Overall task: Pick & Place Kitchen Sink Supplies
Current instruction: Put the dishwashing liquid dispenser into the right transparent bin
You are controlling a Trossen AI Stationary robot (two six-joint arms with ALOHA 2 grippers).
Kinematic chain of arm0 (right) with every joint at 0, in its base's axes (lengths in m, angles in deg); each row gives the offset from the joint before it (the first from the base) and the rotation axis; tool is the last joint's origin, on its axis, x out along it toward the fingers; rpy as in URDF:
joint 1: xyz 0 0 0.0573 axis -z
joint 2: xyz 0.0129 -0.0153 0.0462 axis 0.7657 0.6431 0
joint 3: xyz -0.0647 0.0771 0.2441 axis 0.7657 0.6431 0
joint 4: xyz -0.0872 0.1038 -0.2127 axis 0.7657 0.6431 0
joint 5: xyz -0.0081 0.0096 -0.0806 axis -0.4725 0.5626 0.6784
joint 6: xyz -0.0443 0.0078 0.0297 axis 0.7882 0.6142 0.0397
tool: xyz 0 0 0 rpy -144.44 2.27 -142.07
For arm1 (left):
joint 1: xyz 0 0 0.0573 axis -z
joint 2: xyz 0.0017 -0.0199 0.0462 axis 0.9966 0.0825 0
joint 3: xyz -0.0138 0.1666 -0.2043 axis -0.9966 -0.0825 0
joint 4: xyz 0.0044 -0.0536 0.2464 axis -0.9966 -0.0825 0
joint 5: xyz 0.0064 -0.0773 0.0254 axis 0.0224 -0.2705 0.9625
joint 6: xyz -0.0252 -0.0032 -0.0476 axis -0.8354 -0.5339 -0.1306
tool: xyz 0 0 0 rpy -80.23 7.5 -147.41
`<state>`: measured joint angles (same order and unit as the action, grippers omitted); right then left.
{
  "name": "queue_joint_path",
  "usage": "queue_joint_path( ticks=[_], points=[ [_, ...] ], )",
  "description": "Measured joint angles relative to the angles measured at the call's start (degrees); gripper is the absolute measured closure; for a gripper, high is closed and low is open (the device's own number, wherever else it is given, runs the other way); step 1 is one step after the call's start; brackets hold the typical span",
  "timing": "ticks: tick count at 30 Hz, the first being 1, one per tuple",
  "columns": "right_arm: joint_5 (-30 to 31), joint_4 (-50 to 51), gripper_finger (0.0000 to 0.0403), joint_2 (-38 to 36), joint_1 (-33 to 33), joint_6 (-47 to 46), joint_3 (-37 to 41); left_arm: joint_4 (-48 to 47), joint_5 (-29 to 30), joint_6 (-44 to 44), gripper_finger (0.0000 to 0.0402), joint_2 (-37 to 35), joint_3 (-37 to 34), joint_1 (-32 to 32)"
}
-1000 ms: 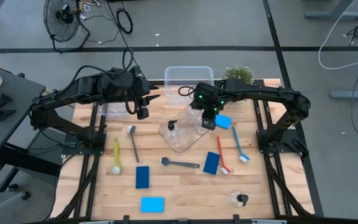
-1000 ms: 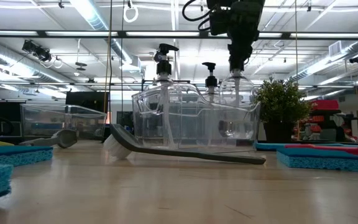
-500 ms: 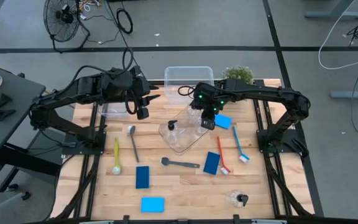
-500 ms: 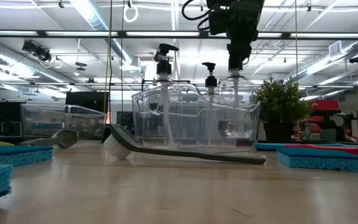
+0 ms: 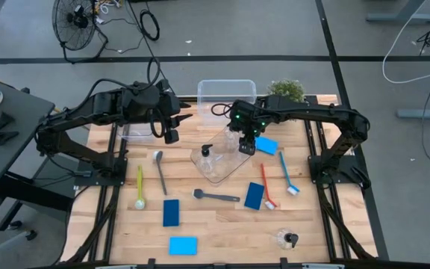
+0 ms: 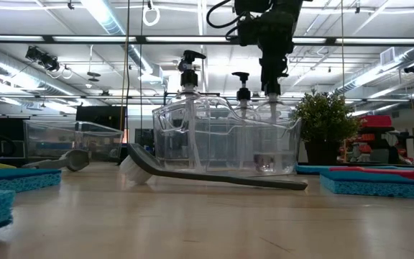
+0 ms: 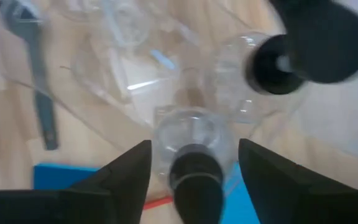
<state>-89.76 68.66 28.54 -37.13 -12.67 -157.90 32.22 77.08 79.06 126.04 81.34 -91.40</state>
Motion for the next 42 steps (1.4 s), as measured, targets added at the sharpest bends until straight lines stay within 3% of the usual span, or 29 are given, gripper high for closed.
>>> queue_joint_path(
  ticks=[4,18,31,42],
  points=[
    [2.26,0.05,0.0144,-0.09,0.02,-0.29,0.0,0.0,-0.01,0.0,0.0273,0.02,0.0,0.0],
    [1.78,5.79,0.0138,-2.72,0.02,-1.15,0.0,0.0,0.01,-0.02,0.0273,0.02,0.0,-0.02],
    [-1.61,8.22,0.0137,-15.63,-3.3,-4.86,0.0,0.04,-1.78,-3.1,0.0273,0.02,0.0,0.0],
    [3.35,8.38,0.0137,-25.19,-10.2,-7.27,-0.02,0.04,-3.22,-3.08,0.0273,0.02,0.0,0.0]
  ],
)
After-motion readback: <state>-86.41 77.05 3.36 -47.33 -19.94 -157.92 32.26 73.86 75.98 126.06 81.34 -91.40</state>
